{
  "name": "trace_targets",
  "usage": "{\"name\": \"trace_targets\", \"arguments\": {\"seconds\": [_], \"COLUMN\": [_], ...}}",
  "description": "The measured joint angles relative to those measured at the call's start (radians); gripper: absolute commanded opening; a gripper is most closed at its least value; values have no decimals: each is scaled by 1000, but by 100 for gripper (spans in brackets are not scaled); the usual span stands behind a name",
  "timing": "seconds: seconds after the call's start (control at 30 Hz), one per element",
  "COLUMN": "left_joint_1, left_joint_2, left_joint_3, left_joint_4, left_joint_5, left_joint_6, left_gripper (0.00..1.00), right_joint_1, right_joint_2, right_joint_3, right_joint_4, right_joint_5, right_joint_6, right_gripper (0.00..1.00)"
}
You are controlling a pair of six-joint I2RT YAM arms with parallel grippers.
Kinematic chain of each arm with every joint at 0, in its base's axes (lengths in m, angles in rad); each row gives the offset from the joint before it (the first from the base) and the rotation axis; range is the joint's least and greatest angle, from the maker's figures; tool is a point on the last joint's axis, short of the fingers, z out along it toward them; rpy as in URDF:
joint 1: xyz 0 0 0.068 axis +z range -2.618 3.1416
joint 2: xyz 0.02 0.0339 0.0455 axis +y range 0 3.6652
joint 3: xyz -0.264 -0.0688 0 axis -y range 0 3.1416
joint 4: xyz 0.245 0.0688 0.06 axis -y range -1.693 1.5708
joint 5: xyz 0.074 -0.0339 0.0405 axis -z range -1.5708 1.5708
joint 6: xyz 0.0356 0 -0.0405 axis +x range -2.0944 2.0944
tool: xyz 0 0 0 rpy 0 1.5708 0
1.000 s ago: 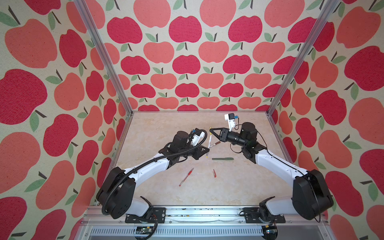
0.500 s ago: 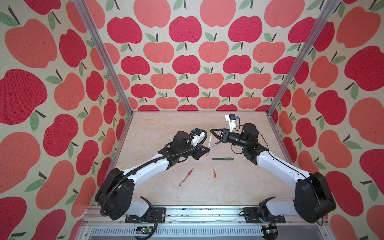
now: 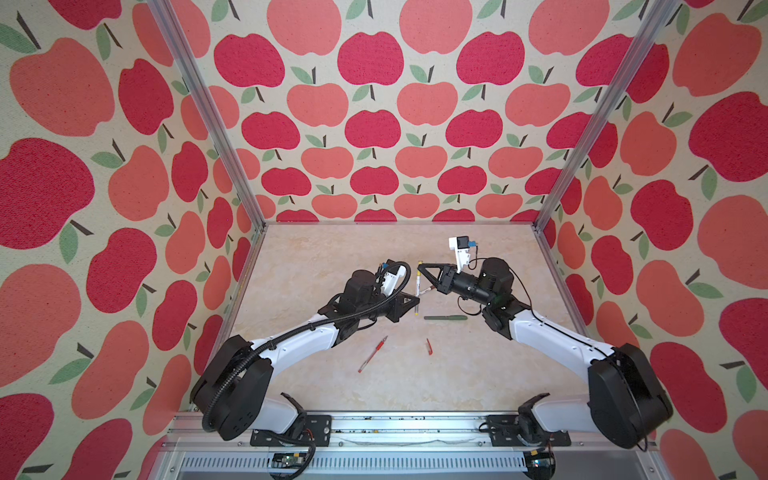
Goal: Insert the pens into the pen caps
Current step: 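Push the yellow cap down over the white pen with the right gripper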
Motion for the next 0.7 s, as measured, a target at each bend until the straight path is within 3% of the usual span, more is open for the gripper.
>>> {"name": "trace_targets", "arguments": {"seconds": [0.2, 0.7], "left_joint_1": [3, 51], "left_joint_2": [-3, -90], "left_joint_3": [1, 59], "left_joint_4": [-17, -281], "left_joint_5": [-10, -63], "left_joint_6": [14, 222], "left_gripper": [0, 0], "right_joint_1": [8, 20], "right_joint_2": [22, 51], "right_joint_3": [0, 40], "right_joint_4": [14, -38], "right_joint_5": [-3, -62], "right_joint_6": [-14, -68], "right_gripper": [5, 4]}}
